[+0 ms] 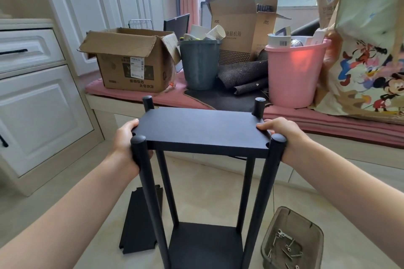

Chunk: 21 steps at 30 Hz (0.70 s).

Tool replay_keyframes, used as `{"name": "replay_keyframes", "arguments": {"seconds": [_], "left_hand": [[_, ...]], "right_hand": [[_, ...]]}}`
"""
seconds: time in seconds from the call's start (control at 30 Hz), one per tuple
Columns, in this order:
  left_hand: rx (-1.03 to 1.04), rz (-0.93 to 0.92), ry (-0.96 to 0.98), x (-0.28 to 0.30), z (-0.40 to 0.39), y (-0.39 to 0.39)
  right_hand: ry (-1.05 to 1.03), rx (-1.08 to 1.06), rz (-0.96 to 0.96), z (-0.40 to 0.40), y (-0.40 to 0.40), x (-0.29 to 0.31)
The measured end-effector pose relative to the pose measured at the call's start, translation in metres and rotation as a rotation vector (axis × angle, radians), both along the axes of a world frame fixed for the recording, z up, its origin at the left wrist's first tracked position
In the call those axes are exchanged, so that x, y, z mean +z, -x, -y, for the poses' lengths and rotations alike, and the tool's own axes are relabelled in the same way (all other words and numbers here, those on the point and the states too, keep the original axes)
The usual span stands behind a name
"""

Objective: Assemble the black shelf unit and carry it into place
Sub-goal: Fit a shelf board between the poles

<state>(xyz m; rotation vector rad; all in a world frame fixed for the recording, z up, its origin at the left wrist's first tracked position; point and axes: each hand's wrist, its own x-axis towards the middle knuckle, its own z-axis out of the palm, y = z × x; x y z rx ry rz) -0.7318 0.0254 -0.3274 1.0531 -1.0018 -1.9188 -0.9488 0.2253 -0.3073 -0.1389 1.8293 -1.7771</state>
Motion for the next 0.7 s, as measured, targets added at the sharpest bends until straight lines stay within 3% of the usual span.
{"name": "replay_keyframes", "arguments": {"seconds": [0.53, 0.7], "left_hand": [[-0.039, 0.013, -0.04, -0.024, 0.003, -0.012], [-0.05, -0.005, -0.082, -0.028, -0.001, -0.008]], "right_hand": [[-0.034, 0.025, 0.008, -0.001, 0.002, 0.0], [0.04, 0.086, 0.076, -0.006, 0.006, -0.001]]}}
